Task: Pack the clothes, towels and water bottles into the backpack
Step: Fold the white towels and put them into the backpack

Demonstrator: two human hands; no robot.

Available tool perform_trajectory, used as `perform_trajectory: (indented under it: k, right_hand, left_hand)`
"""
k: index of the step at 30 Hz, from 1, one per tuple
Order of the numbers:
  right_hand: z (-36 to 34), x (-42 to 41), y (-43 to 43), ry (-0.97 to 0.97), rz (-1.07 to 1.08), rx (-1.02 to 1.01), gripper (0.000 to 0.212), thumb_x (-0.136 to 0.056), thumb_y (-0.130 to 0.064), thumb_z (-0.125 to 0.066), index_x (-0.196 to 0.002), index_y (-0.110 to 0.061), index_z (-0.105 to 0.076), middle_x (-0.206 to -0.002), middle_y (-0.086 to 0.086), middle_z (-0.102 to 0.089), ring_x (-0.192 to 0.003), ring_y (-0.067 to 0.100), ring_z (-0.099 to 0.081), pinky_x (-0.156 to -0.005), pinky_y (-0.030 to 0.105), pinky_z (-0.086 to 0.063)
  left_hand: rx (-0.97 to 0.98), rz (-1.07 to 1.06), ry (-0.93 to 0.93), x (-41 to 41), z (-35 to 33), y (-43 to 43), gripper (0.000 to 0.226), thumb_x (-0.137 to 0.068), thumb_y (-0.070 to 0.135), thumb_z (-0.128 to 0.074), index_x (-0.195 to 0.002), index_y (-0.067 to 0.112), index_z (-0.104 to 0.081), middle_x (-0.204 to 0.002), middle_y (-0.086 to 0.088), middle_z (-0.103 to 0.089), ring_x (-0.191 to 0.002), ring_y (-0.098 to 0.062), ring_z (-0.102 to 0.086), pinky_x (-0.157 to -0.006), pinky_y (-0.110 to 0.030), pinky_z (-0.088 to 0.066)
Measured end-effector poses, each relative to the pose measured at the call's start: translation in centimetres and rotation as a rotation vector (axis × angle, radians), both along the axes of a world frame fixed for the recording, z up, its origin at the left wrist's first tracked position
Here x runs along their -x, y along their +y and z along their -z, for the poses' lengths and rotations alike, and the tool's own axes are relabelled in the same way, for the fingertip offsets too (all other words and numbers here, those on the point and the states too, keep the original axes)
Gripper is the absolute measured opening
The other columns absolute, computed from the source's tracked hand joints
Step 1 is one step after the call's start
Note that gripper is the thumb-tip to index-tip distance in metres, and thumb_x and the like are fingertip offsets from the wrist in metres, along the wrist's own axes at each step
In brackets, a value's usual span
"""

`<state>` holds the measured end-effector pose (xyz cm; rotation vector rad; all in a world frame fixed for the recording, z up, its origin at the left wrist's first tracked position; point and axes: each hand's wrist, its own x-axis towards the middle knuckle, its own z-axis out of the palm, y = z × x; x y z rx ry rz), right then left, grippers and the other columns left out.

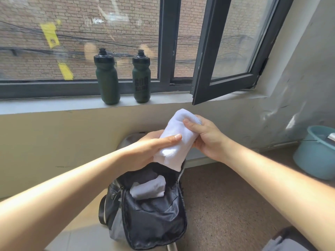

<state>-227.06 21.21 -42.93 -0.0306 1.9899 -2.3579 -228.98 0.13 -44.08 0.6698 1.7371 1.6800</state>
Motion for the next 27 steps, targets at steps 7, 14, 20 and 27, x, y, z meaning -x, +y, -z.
perform_trajectory:
  k: [7, 14, 20, 27]
  right_hand:
    - [0.9, -0.2, 0.5, -0.032, -0.080, -0.154, 0.044, -0.095, -0.025, -0.069, -0.132, -0.004, -0.057, -0.114, 0.010, -0.071, -0.105, 0.026, -0.070, -0.082, 0.035, -0.058]
    - [5.9, -0.3, 0.2, -0.183, -0.123, -0.572, 0.040, -0.091, -0.021, -0.076, -0.128, -0.023, -0.062, -0.120, 0.002, -0.072, -0.111, 0.022, -0.069, -0.094, 0.042, -0.059]
    - [11.5, 0.4, -1.2, -0.281, -0.262, -0.861, 0.039, -0.096, -0.032, -0.068, -0.131, -0.022, -0.053, -0.117, 0.005, -0.066, -0.096, 0.021, -0.068, -0.080, 0.033, -0.057]
    - [17.5, 0.1, 0.8, -0.359, -0.409, -1.193, 0.062, -0.096, -0.037, -0.064, -0.149, -0.014, -0.042, -0.121, 0.003, -0.064, -0.108, 0.018, -0.063, -0.092, 0.030, -0.051]
  left_hand:
    - [0.171, -0.102, 0.204, 0.9, 0.6, -1.0, 0.042, -0.084, 0.035, -0.085, -0.120, 0.021, -0.070, -0.113, -0.008, -0.077, -0.105, -0.022, -0.074, -0.091, -0.040, -0.057]
    - [0.750, -0.101, 0.712, 3.3, 4.4, -3.2, 0.060, -0.063, 0.057, -0.077, -0.118, 0.046, -0.056, -0.103, 0.017, -0.069, -0.096, -0.010, -0.065, -0.083, -0.037, -0.055]
    - [1.128, 0.036, 1.044, 5.9, 9.1, -3.3, 0.058, -0.074, 0.053, -0.062, -0.127, 0.035, -0.045, -0.116, 0.010, -0.063, -0.105, -0.024, -0.064, -0.079, -0.040, -0.050]
    - [1.263, -0.158, 1.133, 8.1, 18.9, -2.5, 0.057, -0.085, 0.031, -0.069, -0.137, 0.022, -0.045, -0.122, -0.002, -0.060, -0.112, -0.029, -0.058, -0.088, -0.041, -0.043]
